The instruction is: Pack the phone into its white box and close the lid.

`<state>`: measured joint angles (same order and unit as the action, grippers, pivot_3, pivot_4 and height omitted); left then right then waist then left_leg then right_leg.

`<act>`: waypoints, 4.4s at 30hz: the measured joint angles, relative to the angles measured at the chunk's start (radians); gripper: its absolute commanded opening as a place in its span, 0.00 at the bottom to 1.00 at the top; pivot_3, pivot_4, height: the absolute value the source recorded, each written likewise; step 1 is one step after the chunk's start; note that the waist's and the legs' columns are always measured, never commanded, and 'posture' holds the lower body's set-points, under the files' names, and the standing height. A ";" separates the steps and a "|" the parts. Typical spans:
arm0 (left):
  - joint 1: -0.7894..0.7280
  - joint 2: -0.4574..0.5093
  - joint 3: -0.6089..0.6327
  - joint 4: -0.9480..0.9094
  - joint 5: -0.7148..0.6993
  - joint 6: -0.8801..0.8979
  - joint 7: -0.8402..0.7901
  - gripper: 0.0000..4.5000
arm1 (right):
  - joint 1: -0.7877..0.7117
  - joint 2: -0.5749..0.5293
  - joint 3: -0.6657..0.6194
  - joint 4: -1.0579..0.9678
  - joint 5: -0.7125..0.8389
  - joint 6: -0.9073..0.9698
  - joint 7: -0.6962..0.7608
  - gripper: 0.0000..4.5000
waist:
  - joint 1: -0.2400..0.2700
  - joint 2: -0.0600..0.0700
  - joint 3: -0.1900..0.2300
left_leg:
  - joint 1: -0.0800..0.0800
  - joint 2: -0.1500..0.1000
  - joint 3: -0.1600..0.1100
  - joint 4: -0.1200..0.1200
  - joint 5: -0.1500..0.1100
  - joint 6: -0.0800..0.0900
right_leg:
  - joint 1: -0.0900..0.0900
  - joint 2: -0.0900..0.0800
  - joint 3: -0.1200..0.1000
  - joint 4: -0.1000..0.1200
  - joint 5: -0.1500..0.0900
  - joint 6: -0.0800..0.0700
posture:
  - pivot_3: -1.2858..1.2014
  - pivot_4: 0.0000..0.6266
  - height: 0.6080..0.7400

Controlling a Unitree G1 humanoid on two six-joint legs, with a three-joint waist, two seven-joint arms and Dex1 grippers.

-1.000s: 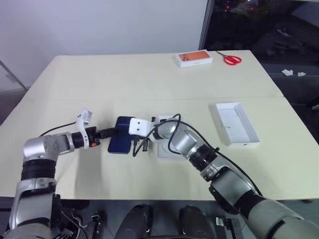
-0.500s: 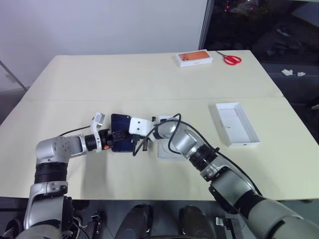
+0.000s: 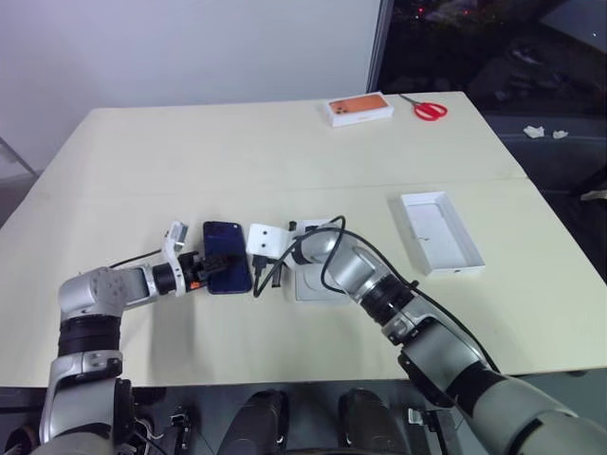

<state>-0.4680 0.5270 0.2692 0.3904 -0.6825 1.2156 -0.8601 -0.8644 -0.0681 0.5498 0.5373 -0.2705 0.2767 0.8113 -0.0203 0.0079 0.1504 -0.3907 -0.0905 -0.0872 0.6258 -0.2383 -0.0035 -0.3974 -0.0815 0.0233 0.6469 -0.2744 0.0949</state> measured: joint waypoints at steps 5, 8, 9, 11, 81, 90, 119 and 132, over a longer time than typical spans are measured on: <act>0.001 -0.010 0.017 0.003 -0.039 0.029 -0.011 0.00 | 0.002 -0.008 -0.001 0.000 0.000 -0.005 0.000 0.00 | 0.001 -0.002 -0.001 | 0.000 0.000 0.000 0.000 0.000 0.000 | 0.000 0.000 0.000 0.000 0.000 0.000 | 0.52 0.24 1.00; 0.005 -0.016 0.035 0.011 -0.049 0.045 -0.003 0.00 | 0.007 -0.013 -0.017 -0.007 0.010 -0.005 0.001 0.00 | 0.001 -0.002 -0.001 | 0.000 0.000 0.000 0.000 0.000 0.000 | 0.000 0.000 0.000 0.000 0.000 0.000 | 0.52 0.24 1.00; 0.007 -0.016 0.040 0.010 -0.051 0.049 0.001 0.00 | 0.017 -0.012 -0.033 -0.020 0.025 0.004 0.006 0.00 | 0.001 -0.002 -0.001 | 0.000 0.000 0.000 0.000 0.000 0.000 | 0.000 0.000 0.000 0.000 0.000 0.000 | 0.52 0.24 1.00; 0.013 -0.016 0.055 0.006 -0.060 0.058 0.011 0.00 | 0.035 -0.008 -0.081 -0.062 0.086 0.048 0.035 0.00 | -0.001 -0.002 -0.001 | 0.000 0.000 0.000 -0.001 0.000 0.000 | 0.000 0.000 0.000 0.000 0.000 0.000 | 0.52 0.24 1.00; -0.045 0.005 0.243 -0.184 -0.293 0.216 0.263 0.00 | 0.267 -0.240 -0.053 -0.445 0.211 0.063 0.244 0.74 | -0.010 -0.028 0.017 | -0.017 0.007 -0.001 0.000 0.008 -0.013 | -0.014 0.004 -0.001 0.003 0.000 0.000 | 0.52 0.24 1.00; -0.034 -0.087 0.199 -0.211 -0.297 0.235 0.281 0.00 | 0.248 -0.376 -0.204 -0.583 0.383 0.259 0.345 0.95 | 0.010 -0.029 0.019 | -0.018 0.003 -0.002 0.003 0.003 -0.005 | -0.013 0.001 -0.002 0.002 0.000 0.000 | 0.52 0.24 1.00; -0.203 -0.169 -0.044 -0.056 -0.174 0.151 0.205 1.00 | 0.261 -0.548 -0.352 -0.583 0.482 0.275 0.288 0.96 | 0.005 -0.028 0.019 | -0.017 0.003 -0.001 0.004 0.003 -0.005 | -0.012 0.001 -0.001 0.003 0.000 0.000 | 0.52 0.24 1.00; -0.201 -0.123 -0.015 -0.119 -0.181 0.213 0.248 1.00 | 0.226 -0.504 -0.320 -0.531 0.478 0.240 0.278 0.96 | 0.006 -0.028 0.019 | -0.017 0.003 -0.001 0.004 0.003 -0.005 | -0.012 0.002 -0.001 0.003 0.000 0.000 | 0.52 0.24 1.00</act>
<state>-0.6685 0.4036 0.2538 0.2715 -0.8639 1.4287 -0.6117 -0.6387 -0.5725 0.2302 0.0066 0.2079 0.5164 1.0895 -0.0144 -0.0203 0.1692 -0.4081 -0.0872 -0.0881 0.6298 -0.2350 -0.0086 -0.4097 -0.0799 0.0220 0.6499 -0.2741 0.0951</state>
